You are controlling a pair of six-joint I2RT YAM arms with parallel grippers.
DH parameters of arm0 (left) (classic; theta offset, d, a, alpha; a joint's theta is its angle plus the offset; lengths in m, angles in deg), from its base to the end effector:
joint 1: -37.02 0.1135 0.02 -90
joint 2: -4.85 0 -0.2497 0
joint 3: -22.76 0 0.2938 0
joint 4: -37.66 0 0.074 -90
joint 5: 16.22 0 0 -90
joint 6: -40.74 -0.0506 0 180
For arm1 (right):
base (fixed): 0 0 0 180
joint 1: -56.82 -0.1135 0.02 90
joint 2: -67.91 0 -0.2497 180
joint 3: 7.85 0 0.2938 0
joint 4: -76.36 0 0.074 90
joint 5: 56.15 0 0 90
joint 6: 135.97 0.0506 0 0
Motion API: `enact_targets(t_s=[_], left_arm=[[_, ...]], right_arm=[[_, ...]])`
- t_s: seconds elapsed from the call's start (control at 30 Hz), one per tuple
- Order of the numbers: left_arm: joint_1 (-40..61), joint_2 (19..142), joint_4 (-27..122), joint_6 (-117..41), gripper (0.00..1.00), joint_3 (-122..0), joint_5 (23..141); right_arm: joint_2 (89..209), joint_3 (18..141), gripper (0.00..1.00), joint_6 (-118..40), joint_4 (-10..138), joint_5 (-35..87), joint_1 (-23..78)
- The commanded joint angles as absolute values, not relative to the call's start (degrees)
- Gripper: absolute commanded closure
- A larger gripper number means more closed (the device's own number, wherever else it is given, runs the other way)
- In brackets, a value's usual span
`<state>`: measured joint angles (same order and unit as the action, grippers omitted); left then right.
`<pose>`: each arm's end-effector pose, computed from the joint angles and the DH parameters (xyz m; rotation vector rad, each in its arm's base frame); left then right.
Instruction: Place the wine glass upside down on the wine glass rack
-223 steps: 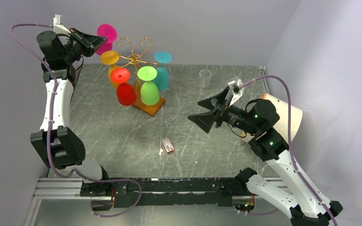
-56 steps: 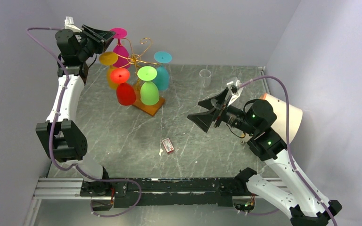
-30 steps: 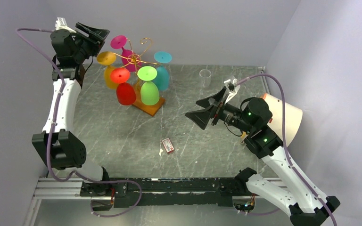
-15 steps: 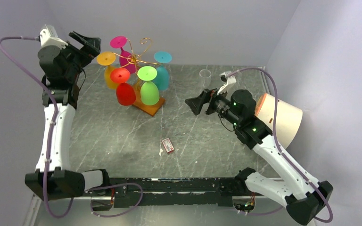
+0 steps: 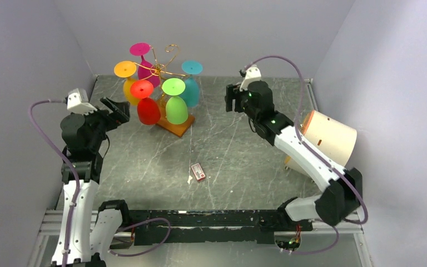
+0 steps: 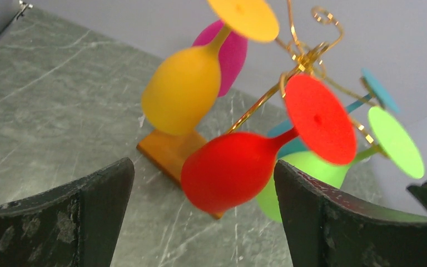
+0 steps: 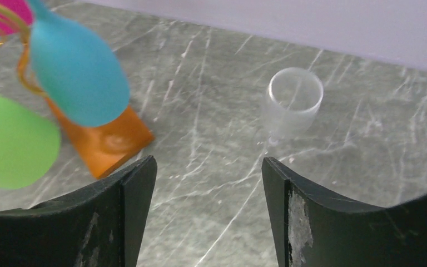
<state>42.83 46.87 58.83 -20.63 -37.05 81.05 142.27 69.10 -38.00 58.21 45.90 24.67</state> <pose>0.2376 0.0177 0.3631 -0.3922 1.5975 -0.4085 0.3148 0.1854 0.3341 -0.2412 1.8307 0.2971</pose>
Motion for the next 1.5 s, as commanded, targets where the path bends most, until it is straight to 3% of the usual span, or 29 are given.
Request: enact_targets(t_s=[0.0, 0.23, 0.67, 0.93, 1.47], left_arm=[[42.8, 42.1, 61.5, -24.3, 0.01, -34.1, 81.7], [39.8, 38.2, 66.0, -23.6, 0.01, -31.7, 72.3], [36.3, 35.4, 67.3, -32.2, 0.05, -32.0, 75.3], [36.1, 34.8, 65.4, -33.7, 0.07, -31.5, 82.7], [36.1, 34.3, 60.1, -34.5, 0.14, -29.8, 96.1]], right_arm=[[149.1, 76.2, 0.33, -47.1, 57.8, 48.5, 26.3], [160.2, 86.0, 0.55, -50.6, 52.2, 44.2, 29.1], [175.3, 99.3, 0.55, -55.9, 44.6, 50.8, 31.1], [178.7, 99.8, 0.60, -56.4, 43.7, 45.3, 32.0], [176.4, 98.4, 0.99, -58.2, 42.3, 42.2, 32.1]])
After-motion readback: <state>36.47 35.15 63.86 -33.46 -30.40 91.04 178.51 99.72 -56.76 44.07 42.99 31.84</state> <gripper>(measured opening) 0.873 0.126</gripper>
